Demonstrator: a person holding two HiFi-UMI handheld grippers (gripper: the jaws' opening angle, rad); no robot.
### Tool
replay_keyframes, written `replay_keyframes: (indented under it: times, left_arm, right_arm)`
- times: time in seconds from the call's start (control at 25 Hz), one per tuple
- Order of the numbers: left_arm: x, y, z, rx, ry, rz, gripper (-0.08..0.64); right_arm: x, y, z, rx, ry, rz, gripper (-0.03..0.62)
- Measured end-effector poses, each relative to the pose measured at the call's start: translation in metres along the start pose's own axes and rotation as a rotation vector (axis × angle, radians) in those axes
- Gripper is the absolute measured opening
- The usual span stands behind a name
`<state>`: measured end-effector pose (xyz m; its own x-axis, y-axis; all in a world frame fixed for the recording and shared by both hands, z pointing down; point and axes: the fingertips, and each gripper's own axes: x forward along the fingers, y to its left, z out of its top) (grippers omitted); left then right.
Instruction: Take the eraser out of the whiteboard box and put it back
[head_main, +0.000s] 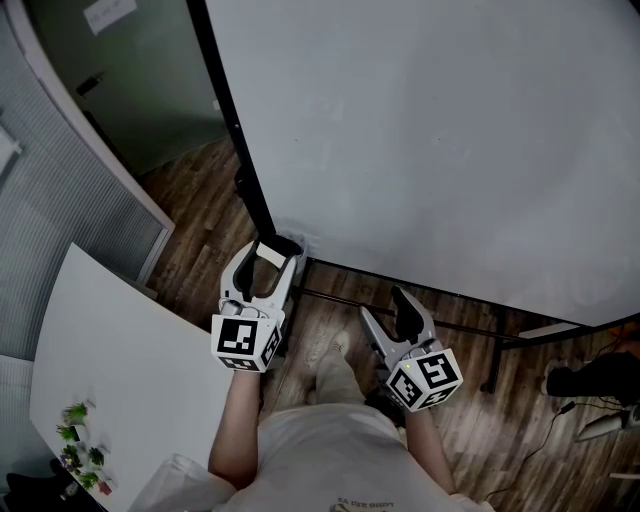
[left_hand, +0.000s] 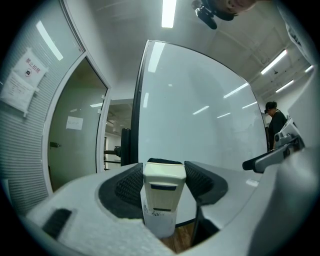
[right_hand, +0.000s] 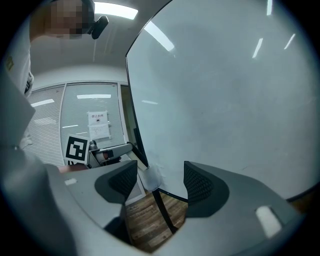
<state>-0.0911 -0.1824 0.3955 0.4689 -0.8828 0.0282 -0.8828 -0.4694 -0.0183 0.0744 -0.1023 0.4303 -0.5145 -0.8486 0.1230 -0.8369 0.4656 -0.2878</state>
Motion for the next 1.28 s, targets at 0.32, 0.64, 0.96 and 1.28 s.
replay_keyframes:
  times: [0.32, 0.64, 0.96, 1.28]
  left_arm:
    - [-0.007, -0.004, 0.010, 0.002, -0.035, -0.020, 0.259]
    - [-0.015, -0.008, 0.013, 0.007, -0.040, -0.030, 0.258]
    - [-0.030, -0.011, 0.018, 0.014, -0.047, -0.034, 0.258]
    - [-0.051, -0.010, 0.022, 0.021, -0.050, -0.025, 0.259]
  right_arm:
    - [0.000, 0.007, 0.000, 0.000, 0.001, 0.016, 0.295]
    - [-0.004, 0.011, 0.002, -0.009, -0.002, 0.016, 0.293]
    - [-0.008, 0.023, 0.001, -0.016, -0.007, 0.026, 0.293]
    - [-0.008, 0.035, 0.001, -0.026, -0.014, 0.044, 0.293]
